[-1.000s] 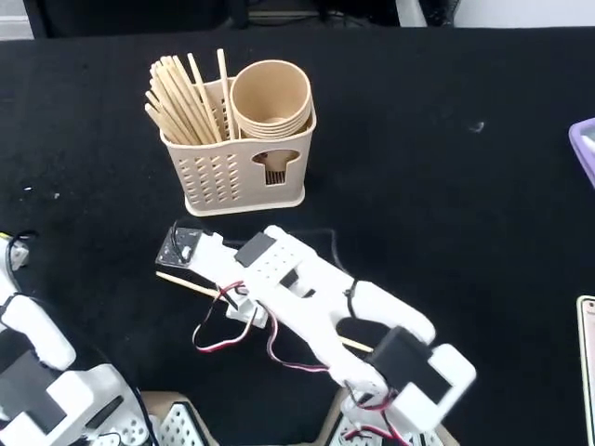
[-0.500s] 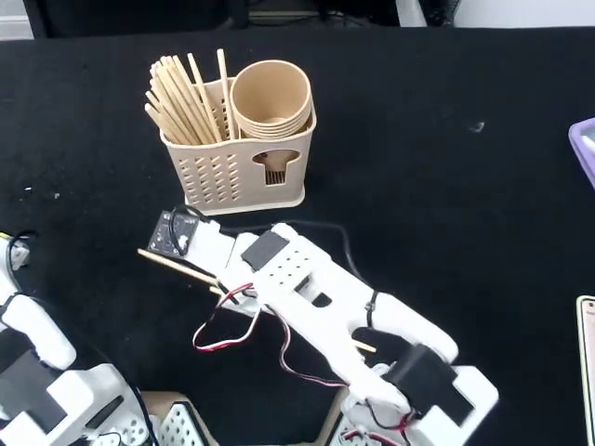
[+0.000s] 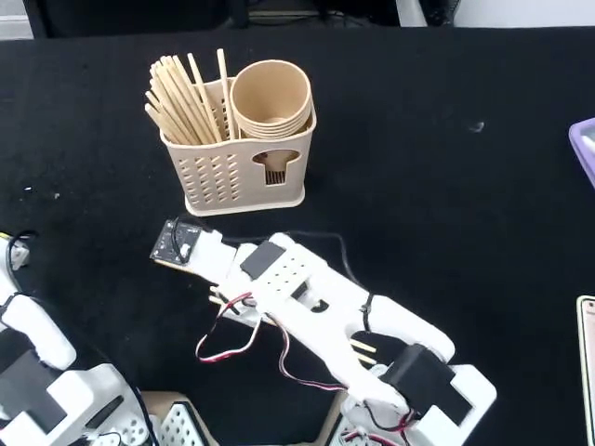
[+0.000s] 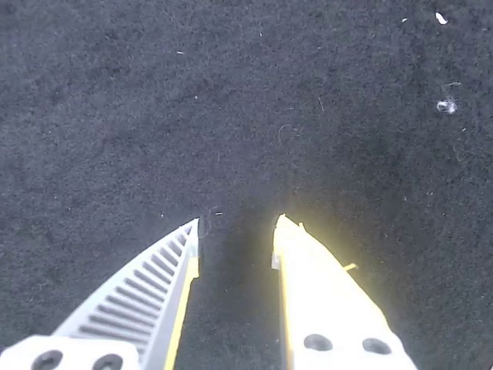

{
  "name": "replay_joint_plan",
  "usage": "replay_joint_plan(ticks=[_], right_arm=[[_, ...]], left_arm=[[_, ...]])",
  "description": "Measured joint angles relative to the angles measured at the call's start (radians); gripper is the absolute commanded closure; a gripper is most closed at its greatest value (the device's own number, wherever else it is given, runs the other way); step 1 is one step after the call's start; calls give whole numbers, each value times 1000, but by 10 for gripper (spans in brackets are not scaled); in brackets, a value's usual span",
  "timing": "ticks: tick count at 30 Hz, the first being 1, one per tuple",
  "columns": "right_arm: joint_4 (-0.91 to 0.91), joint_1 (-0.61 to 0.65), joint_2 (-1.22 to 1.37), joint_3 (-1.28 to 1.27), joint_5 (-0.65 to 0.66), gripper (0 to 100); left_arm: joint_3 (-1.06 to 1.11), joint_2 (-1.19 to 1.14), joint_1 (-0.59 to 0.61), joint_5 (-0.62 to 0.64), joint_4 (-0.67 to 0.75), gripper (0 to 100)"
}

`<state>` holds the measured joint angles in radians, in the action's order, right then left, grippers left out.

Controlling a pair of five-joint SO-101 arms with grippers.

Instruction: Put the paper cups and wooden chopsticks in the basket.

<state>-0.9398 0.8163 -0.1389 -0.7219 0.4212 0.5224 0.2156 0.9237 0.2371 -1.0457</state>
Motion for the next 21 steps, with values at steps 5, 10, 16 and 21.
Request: replay_joint_plan(ticks=[5, 10, 16, 21], right_arm=[[32, 12, 0, 0, 0, 845], [32, 17, 0, -18, 2, 738], [84, 38, 0, -87, 0, 677], [103, 84, 0, -97, 2, 677]], left_arm=[[0, 0, 0, 0, 0, 837], [0, 0, 2, 0, 0, 837], [0, 0, 2, 0, 0, 837], [0, 0, 2, 0, 0, 837]])
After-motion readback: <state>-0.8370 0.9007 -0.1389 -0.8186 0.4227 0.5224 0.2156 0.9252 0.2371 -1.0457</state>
